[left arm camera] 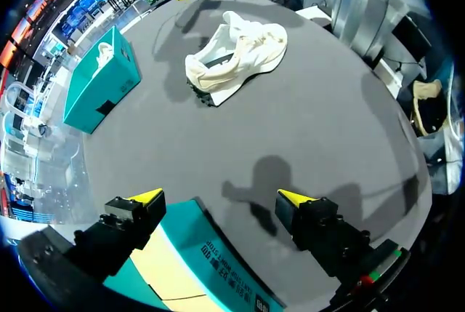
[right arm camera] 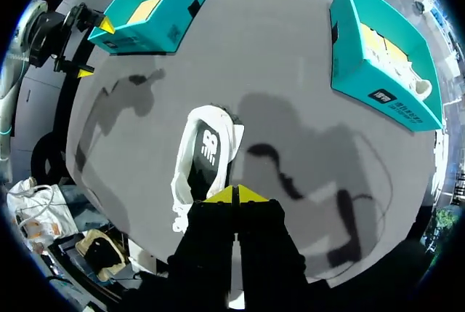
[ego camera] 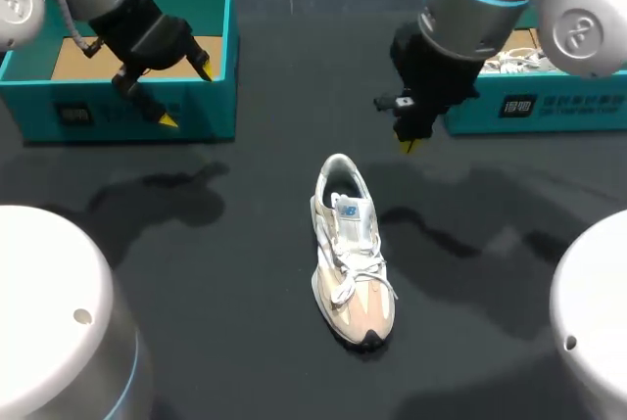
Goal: Take the shoe out of the shoebox, open the shoe tongue, remove and reinsert the insole, then place the shoe into the shoebox
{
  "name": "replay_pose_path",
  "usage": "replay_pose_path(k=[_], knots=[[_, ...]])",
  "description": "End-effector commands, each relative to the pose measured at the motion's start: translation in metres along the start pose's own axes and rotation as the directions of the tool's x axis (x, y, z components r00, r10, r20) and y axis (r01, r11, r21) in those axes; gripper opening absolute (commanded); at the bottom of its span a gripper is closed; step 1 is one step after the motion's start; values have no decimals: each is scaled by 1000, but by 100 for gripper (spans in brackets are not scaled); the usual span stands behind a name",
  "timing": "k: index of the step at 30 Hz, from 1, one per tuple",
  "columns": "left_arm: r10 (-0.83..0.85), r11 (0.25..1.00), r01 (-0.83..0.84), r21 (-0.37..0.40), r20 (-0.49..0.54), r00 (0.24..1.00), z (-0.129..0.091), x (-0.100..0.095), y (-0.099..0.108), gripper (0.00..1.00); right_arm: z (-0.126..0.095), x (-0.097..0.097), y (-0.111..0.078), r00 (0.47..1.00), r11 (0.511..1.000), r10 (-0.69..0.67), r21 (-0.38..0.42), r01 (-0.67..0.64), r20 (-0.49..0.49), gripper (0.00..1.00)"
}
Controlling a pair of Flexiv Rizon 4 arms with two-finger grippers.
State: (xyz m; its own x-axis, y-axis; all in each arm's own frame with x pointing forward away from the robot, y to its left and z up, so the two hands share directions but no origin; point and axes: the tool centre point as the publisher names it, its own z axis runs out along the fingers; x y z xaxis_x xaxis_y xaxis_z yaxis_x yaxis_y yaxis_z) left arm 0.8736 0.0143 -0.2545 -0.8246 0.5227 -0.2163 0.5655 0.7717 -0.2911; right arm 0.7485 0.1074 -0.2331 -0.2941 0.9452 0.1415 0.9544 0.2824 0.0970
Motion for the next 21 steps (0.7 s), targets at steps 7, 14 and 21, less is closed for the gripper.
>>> replay_pose_path(k=[7, 14, 21], knots=[[0, 1000, 0, -2, -1, 1000, -1, 1, 0, 100, 14, 16, 14, 964, 999, -4, 40, -7, 267, 0], [0, 1000, 0, -2, -1, 1000, -1, 1, 0, 100, 45, 32, 31, 940, 997, -31, 83, 3, 339, 0], [0, 1000, 0, -2, -1, 1000, -1, 1, 0, 100, 58, 35, 30, 925, 999, -30, 43, 15, 379, 0]])
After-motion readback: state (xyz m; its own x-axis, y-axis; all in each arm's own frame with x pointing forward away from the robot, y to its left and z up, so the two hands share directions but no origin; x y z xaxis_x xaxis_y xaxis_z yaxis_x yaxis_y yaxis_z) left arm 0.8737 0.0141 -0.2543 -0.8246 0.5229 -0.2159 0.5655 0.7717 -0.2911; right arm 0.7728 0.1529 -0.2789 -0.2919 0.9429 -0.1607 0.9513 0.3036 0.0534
